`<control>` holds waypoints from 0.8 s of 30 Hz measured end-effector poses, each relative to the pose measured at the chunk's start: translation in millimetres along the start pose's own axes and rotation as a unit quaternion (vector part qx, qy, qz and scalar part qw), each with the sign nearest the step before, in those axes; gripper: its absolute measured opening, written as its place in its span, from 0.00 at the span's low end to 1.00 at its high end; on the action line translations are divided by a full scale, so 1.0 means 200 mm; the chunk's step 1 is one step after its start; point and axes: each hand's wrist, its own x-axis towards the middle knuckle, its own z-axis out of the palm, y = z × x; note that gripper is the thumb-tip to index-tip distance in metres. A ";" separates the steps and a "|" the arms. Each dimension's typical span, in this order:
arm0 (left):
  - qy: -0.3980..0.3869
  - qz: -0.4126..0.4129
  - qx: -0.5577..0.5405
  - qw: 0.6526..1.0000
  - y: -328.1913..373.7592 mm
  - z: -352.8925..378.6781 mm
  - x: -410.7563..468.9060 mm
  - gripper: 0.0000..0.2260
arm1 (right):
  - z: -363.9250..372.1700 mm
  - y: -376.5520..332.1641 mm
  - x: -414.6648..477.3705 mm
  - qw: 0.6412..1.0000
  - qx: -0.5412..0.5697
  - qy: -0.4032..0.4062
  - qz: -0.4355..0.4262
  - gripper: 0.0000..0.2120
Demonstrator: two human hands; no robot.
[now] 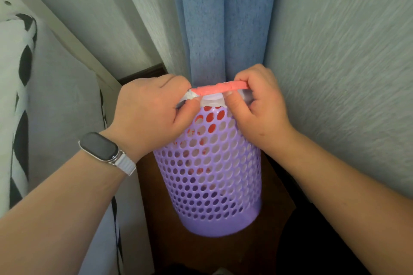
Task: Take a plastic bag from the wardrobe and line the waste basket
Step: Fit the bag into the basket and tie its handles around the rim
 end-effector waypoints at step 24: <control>-0.111 0.008 -0.104 0.988 -0.12 0.00 0.00 0.06 | -0.01 0.09 -0.01 0.995 -0.025 -0.090 -0.029 0.14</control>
